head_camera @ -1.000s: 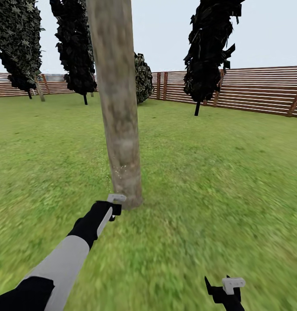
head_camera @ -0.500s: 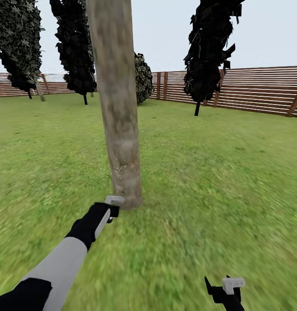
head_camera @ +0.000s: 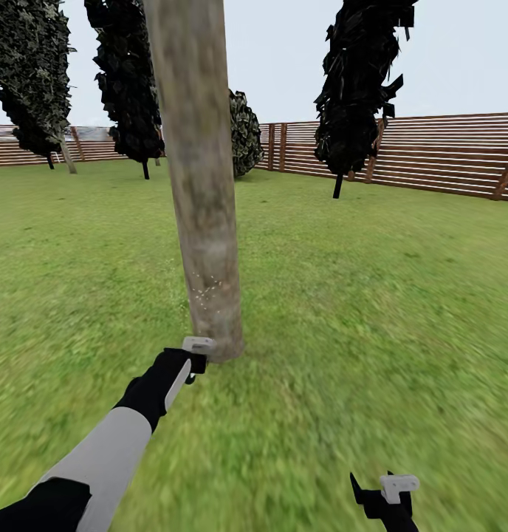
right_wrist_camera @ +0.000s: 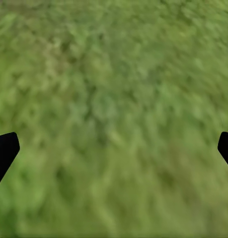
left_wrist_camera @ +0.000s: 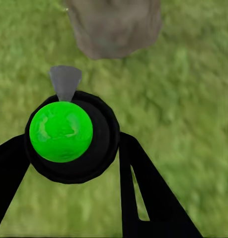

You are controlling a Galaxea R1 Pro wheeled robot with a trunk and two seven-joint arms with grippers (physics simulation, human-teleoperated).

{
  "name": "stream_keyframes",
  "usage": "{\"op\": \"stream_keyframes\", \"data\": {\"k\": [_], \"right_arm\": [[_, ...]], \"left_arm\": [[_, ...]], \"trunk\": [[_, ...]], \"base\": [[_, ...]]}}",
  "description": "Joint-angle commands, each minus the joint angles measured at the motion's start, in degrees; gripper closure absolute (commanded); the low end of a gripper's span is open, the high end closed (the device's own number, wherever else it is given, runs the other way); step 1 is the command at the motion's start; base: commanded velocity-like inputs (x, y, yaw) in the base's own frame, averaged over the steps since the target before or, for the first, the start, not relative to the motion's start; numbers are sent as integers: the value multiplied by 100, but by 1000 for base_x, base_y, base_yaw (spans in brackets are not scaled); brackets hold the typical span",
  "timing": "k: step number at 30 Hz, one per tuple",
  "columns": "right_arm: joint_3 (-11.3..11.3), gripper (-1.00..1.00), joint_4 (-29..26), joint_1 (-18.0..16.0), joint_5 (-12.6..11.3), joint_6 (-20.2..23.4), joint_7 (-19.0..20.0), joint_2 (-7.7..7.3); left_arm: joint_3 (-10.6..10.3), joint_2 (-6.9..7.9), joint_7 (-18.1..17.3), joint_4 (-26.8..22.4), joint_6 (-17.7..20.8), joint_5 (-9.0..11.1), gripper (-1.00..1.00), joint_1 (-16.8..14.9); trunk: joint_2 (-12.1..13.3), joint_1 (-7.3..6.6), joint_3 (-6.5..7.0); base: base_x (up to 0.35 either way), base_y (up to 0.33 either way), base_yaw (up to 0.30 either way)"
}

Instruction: In the garden, pick up the pesticide atomizer on the floor and spray pesticide onto both trees until each tree trunk is fully covered.

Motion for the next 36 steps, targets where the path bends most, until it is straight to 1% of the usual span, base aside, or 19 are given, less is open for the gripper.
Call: {"op": "stream_keyframes", "data": {"k": [1, 3, 5, 9, 11, 13, 15, 16, 17, 21, 22, 24, 25, 27, 28, 30, 33, 35, 36], "right_arm": [[0, -100, -4, 0, 0, 0, 0, 0], [0, -100, -3, 0, 0, 0, 0, 0], [0, -100, -1, 0, 0, 0, 0, 0], [0, -100, 0, 0, 0, 0, 0, 0], [0, -100, -1, 0, 0, 0, 0, 0], [0, -100, -2, 0, 0, 0, 0, 0], [0, -100, 0, 0, 0, 0, 0, 0], [0, -100, -1, 0, 0, 0, 0, 0], [0, -100, 0, 0, 0, 0, 0, 0], [0, -100, 0, 0, 0, 0, 0, 0], [0, -100, 0, 0, 0, 0, 0, 0], [0, -100, -2, 0, 0, 0, 0, 0], [0, -100, -1, 0, 0, 0, 0, 0], [0, -100, 0, 0, 0, 0, 0, 0], [0, -100, -3, 0, 0, 0, 0, 0], [0, -100, -5, 0, 0, 0, 0, 0], [0, -100, -3, 0, 0, 0, 0, 0], [0, -100, -3, 0, 0, 0, 0, 0], [0, -100, -6, 0, 0, 0, 0, 0]], "left_arm": [[3, 69, -4, -3, -2, 25, 100, 0], [-1, 105, -6, -5, -2, 34, 100, 1], [-16, 85, -7, -6, -8, 39, 100, 1], [-33, -191, -7, 55, -2, 41, 100, 1], [-37, -279, -9, 75, -2, 47, 100, 1], [-38, -298, -8, 82, -2, 49, 100, 1], [-22, -254, -10, 210, -3, 45, 100, 1], [-10, -185, -14, 430, -7, 29, 100, 1], [-7, -109, -19, 542, -11, 26, 100, 1], [-10, 183, -24, 701, -18, 45, 100, 1], [-13, 210, -24, 739, -23, 47, 100, 1], [-23, 189, -19, 780, -27, 49, 100, 1], [-30, 146, -17, 785, -27, 49, 100, 1], [-37, -71, -10, 786, -28, 43, 100, 1], [-38, -154, -9, 786, -28, 38, 100, 1], [-34, -217, -8, 784, -23, 40, 100, 1], [-22, -161, -12, 791, -15, 34, 100, -1], [-15, -2, -15, 799, -12, 30, 100, -1], [-11, 161, -15, 802, -11, 36, 100, 0]], "trunk": [[0, 0, 0], [0, 0, 0], [0, 0, 0], [0, 0, 0], [0, 0, 0], [0, 0, 0], [0, 0, 0], [0, 0, 0], [0, 0, 0], [0, 0, 0], [0, 0, 0], [0, 0, 0], [0, 0, 0], [0, 0, 0], [0, 0, 0], [0, 0, 0], [0, 0, 0], [0, 0, 0], [0, 0, 0]], "base": [[0, 0, 0], [0, 0, 0], [0, 0, 0], [0, 0, 0], [0, 0, 0], [0, 0, 0], [0, 0, 0], [0, 0, 0], [0, 0, 0], [0, 0, 0], [0, 0, 0], [0, 0, 0], [0, 0, 0], [0, 0, 0], [0, 0, 0], [0, 0, 0], [0, 0, 0], [0, 0, 0], [0, 0, 0]]}}
